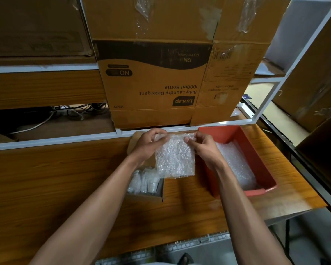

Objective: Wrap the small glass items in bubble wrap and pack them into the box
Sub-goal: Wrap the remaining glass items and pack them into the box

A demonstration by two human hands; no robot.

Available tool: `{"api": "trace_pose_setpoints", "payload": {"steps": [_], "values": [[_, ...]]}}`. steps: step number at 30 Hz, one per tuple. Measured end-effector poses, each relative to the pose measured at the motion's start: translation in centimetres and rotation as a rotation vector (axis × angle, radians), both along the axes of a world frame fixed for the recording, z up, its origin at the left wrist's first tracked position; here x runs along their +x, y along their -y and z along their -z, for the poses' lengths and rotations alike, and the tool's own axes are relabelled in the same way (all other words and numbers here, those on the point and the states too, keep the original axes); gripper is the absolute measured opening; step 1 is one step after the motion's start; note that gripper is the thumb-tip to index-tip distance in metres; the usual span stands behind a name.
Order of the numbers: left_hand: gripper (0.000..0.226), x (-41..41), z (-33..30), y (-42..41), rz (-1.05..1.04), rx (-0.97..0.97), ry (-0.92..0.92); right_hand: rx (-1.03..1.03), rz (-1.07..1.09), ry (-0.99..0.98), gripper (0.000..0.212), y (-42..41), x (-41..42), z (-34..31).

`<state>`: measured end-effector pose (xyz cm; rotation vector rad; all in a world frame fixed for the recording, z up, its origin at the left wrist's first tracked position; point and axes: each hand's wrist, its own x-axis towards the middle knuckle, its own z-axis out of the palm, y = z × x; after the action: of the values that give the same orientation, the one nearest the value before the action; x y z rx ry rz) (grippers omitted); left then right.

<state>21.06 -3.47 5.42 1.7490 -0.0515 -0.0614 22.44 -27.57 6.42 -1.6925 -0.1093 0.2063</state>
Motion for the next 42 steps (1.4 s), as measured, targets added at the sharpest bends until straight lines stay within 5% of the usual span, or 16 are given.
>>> {"api": "trace_pose_setpoints", "payload": {"steps": [4, 13, 17, 26, 36, 39, 42], "values": [[0.017, 0.3, 0.4, -0.1, -0.048, 0.09, -0.006, -0.025, -0.034, 0.011, 0.025, 0.5, 0.1, -0.1], [0.017, -0.1, 0.9, -0.5, -0.174, -0.111, -0.049, 0.054, -0.005, 0.012, 0.019, 0.1, 0.2, 0.5], [0.01, -0.3, 1.6, -0.7, -0.269, -0.046, -0.045, 0.003, 0.021, 0.059, 0.024, -0.4, 0.2, 0.7], [0.014, -1.0, -0.5, 1.1, -0.153, -0.144, 0.004, -0.255, 0.363, 0.349, 0.006, -2.5, 1.3, -0.3], [0.028, -1.0, -1.1, 3.6, -0.14, -0.208, 0.089, 0.106, 0.013, 0.132, 0.015, -3.6, 0.8, -0.3], [0.056, -0.7, -1.7, 2.9, -0.094, -0.174, 0.1, 0.131, -0.074, 0.103, 0.023, -3.1, 0.8, -0.5], [0.046, -0.1, -1.9, 2.5, -0.039, -0.165, 0.082, 0.069, -0.078, 0.129, 0.012, -3.0, 0.7, -1.3]]}}
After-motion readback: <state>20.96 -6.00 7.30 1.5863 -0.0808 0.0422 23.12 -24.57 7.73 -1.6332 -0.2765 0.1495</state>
